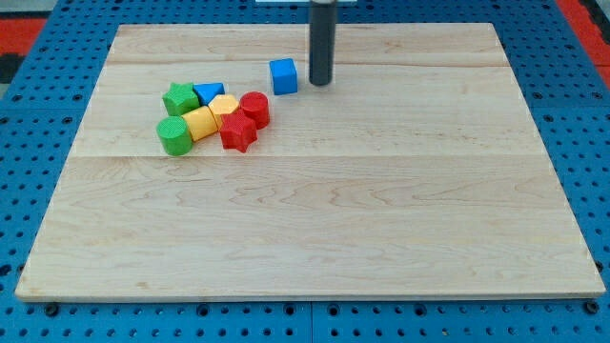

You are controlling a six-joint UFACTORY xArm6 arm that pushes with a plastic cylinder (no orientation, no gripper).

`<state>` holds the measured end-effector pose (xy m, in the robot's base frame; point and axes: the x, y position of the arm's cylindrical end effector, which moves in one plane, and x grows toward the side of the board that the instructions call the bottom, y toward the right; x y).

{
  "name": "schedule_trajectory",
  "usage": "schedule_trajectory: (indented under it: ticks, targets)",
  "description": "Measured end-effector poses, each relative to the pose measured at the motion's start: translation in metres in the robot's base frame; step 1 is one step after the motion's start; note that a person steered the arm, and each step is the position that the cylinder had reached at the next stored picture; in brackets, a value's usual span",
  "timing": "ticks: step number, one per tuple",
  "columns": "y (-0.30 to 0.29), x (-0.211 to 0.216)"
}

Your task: Push the red circle and blue cube into the group of blocks

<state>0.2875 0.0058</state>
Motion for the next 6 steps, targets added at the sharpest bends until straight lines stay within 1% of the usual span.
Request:
schedule_trajectory:
  ticks: [1, 2, 3, 4, 5, 6]
  targets:
    - [-0.026, -0.002]
    - [-0.082, 0.000]
    - [-0.075, -0.007]
    - [-0.049, -0.010]
    - [-0.052, -0.010]
    - [-0.027, 0.023]
